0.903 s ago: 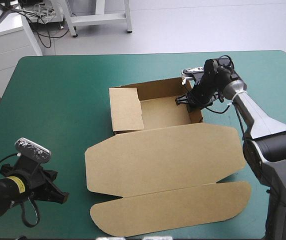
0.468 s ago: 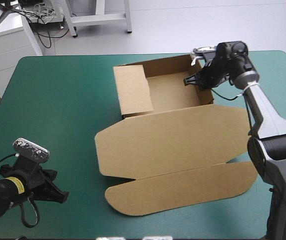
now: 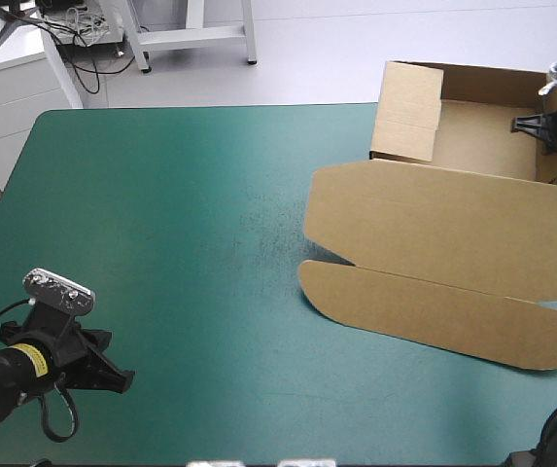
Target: Fold the box
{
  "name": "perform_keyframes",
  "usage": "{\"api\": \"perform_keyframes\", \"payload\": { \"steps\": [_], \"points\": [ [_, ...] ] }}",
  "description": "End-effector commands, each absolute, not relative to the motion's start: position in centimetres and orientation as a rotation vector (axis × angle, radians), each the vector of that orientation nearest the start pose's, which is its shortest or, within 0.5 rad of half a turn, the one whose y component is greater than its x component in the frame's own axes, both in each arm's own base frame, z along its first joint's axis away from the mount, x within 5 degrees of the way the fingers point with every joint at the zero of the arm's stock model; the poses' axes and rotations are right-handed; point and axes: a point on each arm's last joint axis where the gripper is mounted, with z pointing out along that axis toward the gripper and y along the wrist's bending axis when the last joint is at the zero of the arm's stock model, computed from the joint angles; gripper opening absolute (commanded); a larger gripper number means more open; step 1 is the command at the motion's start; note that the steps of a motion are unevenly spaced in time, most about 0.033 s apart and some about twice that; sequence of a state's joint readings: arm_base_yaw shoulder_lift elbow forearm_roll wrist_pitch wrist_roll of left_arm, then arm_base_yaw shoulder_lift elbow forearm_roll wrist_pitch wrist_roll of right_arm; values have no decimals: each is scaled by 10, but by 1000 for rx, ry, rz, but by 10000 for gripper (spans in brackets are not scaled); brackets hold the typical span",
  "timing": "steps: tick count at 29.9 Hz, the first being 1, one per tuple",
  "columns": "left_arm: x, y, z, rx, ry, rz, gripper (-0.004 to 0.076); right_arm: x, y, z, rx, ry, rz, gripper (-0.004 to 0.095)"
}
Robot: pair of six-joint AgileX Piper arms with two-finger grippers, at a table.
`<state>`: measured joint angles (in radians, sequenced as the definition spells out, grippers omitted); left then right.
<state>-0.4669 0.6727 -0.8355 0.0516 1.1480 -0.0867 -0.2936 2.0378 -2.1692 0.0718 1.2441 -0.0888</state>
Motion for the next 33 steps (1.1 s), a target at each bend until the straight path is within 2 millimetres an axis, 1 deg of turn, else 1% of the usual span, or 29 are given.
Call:
{"api": "perform_keyframes", "payload": {
  "steps": [1,5,8,9,11,14,16,18,19,21,23,26,30,33],
  "points": [
    [92,-42,350,450,2366,-198,-10,413,-150,382,347,2495,-56,-20],
    [91,-41,349,452,2384,-192,-10,409,-182,370,456,2487,-62,-20],
    [90,-42,349,452,2387,-200,-10,405,-198,363,522,2494,-65,-7],
    [90,-42,349,452,2387,-200,-10,403,-202,360,543,2503,-58,6],
    [90,-42,349,452,2387,-200,-10,401,-210,355,572,2524,-49,88],
    [90,-42,349,452,2387,-200,-10,399,-218,350,596,2529,-56,304],
    [90,-42,349,452,2387,-200,-10,398,-219,350,599,2530,-65,520],
    [90,-42,349,452,2387,-200,-10,398,-220,350,612,2530,-76,692],
    [90,-42,349,452,2387,-200,-10,398,-220,350,615,2530,-78,767],
    [91,-42,349,452,2382,-199,-10,397,-221,351,635,2526,-94,848],
    [91,-42,350,451,2375,-199,-10,394,-221,356,637,2517,-108,860],
    [92,-42,350,447,2369,-196,-10,388,-216,370,619,2489,-119,853],
    [93,-42,351,439,2354,-209,-10,372,-205,401,597,2422,-118,853],
    [93,-43,351,396,2359,-227,-10,354,-186,424,532,2382,-43,853]
  ]
}}
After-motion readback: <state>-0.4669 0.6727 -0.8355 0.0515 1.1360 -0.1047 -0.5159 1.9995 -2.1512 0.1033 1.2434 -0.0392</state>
